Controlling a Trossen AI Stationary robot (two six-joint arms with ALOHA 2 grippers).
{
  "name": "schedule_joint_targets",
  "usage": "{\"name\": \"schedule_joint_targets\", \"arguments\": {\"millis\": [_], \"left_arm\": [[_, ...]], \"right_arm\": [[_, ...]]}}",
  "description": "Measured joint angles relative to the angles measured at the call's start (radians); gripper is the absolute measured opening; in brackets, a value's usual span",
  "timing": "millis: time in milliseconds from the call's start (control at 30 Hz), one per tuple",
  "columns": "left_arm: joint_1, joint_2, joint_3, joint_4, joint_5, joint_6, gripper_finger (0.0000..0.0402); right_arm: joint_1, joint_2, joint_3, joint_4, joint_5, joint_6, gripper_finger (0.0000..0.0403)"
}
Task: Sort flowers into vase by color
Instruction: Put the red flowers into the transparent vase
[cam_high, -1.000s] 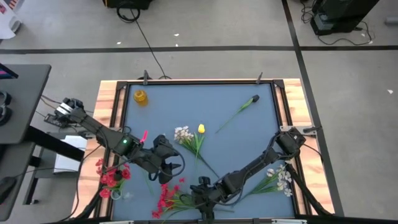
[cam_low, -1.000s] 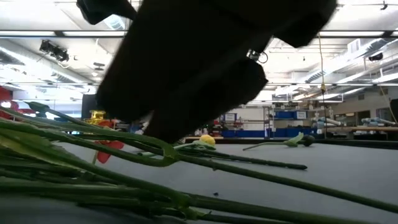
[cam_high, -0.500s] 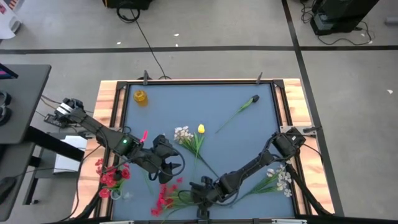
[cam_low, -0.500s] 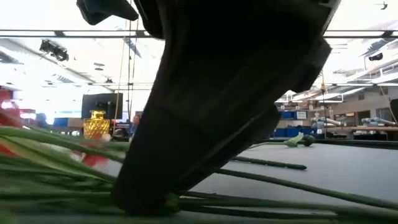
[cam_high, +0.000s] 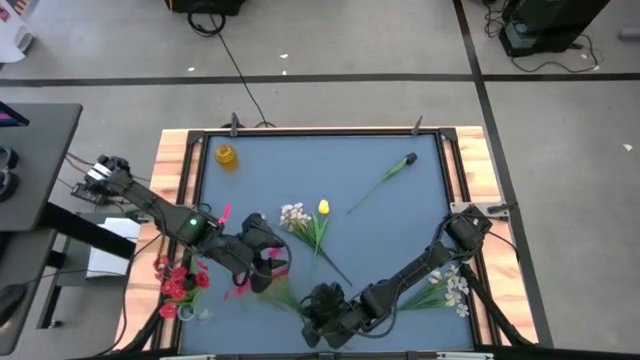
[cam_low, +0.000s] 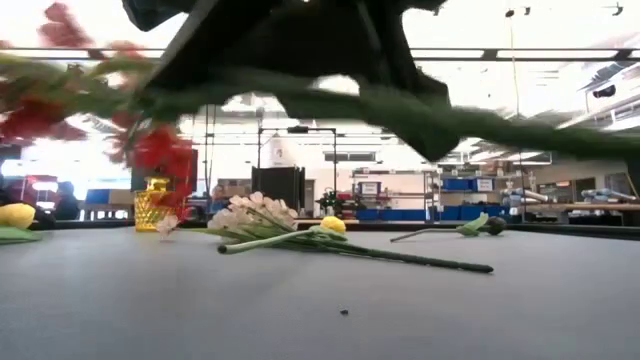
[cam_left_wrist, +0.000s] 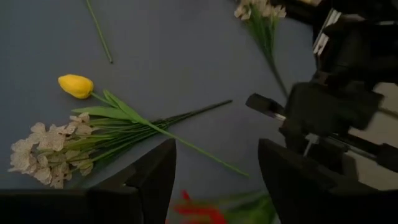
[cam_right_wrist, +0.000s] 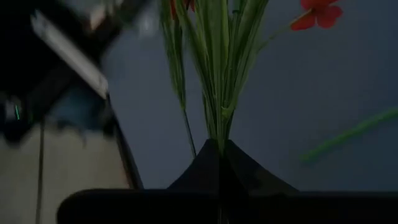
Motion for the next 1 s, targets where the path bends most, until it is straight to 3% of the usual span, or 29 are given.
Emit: {"name": "schedule_joint_targets", "arguments": {"millis": [267, 400, 567, 733, 900, 1000], "left_arm": [[0.000, -0.124, 0.000, -0.013, -0.068, -0.020, 0.0233], [0.000, -0.157, 0.000, -0.013, -0.081, -0.040, 0.0233], [-0.015, -0.169, 0.000, -0.005, -0.085, -0.052, 0.0233], [-0.021, -0.169, 0.000, -0.005, -0.088, -0.050, 0.0233], [-0.018, -0.185, 0.000, 0.000, -0.096, -0.013, 0.0233], [-0.015, -0.215, 0.000, 0.011, -0.100, 0.027, 0.0233]], "right_arm": [[0.000, -0.046, 0.001, 0.022, 0.398, 0.160, 0.0009], [0.000, -0.068, 0.002, 0.105, 0.566, 0.117, 0.0009], [-0.004, -0.067, 0.002, 0.312, 0.683, -0.055, 0.0009], [-0.026, -0.067, 0.002, 0.543, 0.716, -0.339, 0.0009], [-0.081, -0.067, 0.002, 0.804, 0.526, -0.655, 0.0009], [-0.118, -0.067, 0.002, 0.897, 0.419, -0.753, 0.0009]]}}
